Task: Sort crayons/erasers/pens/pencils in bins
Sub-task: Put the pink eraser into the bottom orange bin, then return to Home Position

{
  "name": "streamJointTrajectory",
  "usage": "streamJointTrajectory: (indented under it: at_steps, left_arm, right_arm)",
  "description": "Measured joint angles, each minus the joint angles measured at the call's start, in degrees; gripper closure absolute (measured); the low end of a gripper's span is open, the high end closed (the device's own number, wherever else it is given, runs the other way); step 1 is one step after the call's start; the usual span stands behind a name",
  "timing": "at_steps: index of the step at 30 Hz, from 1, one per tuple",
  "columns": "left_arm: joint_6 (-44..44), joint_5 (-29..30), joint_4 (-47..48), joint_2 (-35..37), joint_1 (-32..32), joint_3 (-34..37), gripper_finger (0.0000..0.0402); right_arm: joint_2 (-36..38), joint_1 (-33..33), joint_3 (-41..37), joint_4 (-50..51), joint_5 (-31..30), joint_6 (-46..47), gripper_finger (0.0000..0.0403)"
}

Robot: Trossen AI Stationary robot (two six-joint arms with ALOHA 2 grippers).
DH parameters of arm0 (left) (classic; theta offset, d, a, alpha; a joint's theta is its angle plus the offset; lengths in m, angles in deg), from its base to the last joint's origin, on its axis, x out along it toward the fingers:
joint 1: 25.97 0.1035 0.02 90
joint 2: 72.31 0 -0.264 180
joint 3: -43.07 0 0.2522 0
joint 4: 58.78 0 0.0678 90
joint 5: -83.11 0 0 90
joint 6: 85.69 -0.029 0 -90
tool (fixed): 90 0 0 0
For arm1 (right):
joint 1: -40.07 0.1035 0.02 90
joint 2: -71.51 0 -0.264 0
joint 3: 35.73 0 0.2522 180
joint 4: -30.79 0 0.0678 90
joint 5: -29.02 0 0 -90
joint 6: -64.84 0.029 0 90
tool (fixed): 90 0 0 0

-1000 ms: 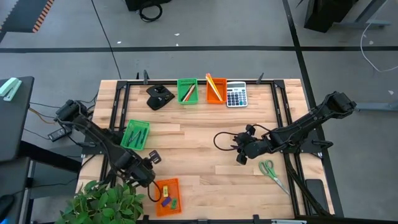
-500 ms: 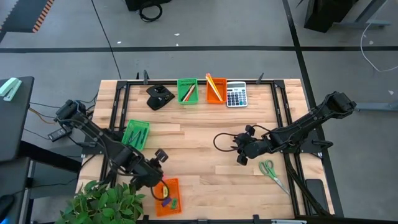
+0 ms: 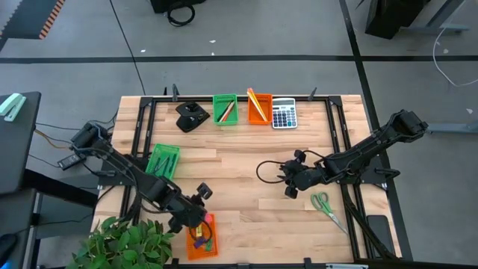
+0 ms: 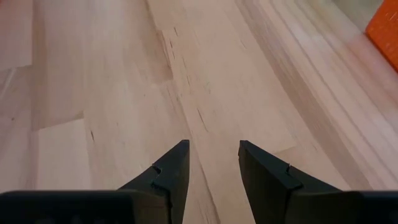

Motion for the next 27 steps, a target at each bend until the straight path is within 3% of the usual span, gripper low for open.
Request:
streamJointTrajectory:
  at_steps: [11,27]
  left_arm:
    - [0.0,-4.2,-0.2,-7.1,-1.1,-1.3,0.0329]
    - [2.3,-2.9,-2.5,-9.5,-5.2,-1.3,0.0247]
  right_arm:
    - [0.0,0.0,0.0,0.0,0.3,0.8,0.0258]
    - [0.0,0.0,0.0,-0.3,5.1,9.1,0.0258]
